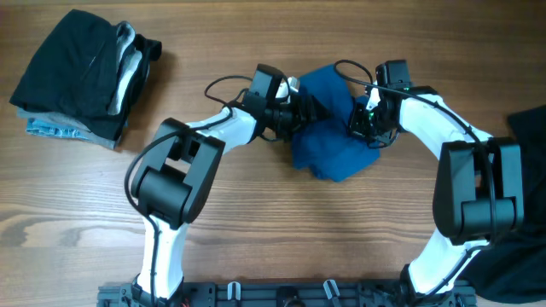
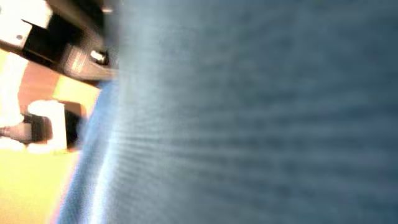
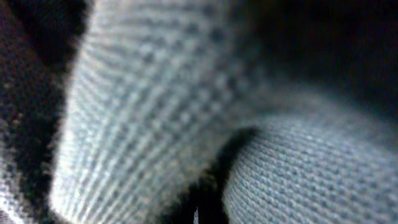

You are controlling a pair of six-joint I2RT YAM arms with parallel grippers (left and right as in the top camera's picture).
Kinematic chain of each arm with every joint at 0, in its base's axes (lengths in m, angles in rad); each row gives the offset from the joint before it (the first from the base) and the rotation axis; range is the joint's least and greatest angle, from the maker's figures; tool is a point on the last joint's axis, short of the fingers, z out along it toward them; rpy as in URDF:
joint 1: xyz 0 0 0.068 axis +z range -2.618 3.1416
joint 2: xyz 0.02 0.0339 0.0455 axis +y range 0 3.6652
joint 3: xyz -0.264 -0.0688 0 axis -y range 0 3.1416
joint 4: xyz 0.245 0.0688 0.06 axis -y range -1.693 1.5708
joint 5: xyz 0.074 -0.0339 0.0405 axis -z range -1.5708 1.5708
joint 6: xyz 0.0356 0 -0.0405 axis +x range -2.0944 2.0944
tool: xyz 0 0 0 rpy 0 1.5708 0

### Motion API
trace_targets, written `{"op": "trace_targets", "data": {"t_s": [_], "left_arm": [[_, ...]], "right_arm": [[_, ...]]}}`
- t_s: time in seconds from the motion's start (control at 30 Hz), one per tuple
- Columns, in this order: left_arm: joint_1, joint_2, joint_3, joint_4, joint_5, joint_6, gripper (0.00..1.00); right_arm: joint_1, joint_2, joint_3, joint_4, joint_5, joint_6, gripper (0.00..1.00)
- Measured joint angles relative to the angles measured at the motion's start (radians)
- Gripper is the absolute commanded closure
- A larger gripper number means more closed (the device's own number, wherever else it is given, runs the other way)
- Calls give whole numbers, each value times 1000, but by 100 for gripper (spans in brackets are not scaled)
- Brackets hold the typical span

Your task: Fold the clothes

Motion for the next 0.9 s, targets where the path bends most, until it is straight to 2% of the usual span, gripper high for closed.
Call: {"op": "trace_targets", "data": {"t_s": [0.03,0.1,0.17,0.2,0.27,0.37,0.43,0.53,0.57,0.63,0.73,0.8,0.9], "left_arm": [[-6,11,-4,21,-2,-9,49],[-24,16,-6,32,-37,-14,66],[-39,19,-8,35,-72,26,94],[-43,20,-9,27,-82,73,96],[-40,18,-3,-17,-76,161,96],[10,-3,-8,-115,3,235,96],[109,-46,-14,-155,57,255,96],[282,-173,21,-161,98,252,96],[317,-208,45,-148,101,251,96],[420,-310,151,-21,115,239,96],[514,-349,251,138,128,217,96],[591,-358,259,152,93,209,96],[711,-341,256,86,16,206,96]], "right_arm": [[0,0,0,0,0,3,96],[0,0,0,-1,0,6,95],[0,1,2,-6,0,5,96],[-1,2,9,-26,0,1,96],[-12,-2,16,-77,-3,-23,92],[-66,-63,3,-154,-58,-163,87],[-111,-200,0,-147,-97,-266,86],[-126,-331,0,-97,-113,-312,86],[-126,-357,1,-72,-119,-319,86],[-126,-363,0,-57,-121,-314,86],[-126,-363,0,-50,-124,-306,86],[-126,-363,0,-50,-125,-295,86],[-126,-363,0,-51,-127,-272,86]]}}
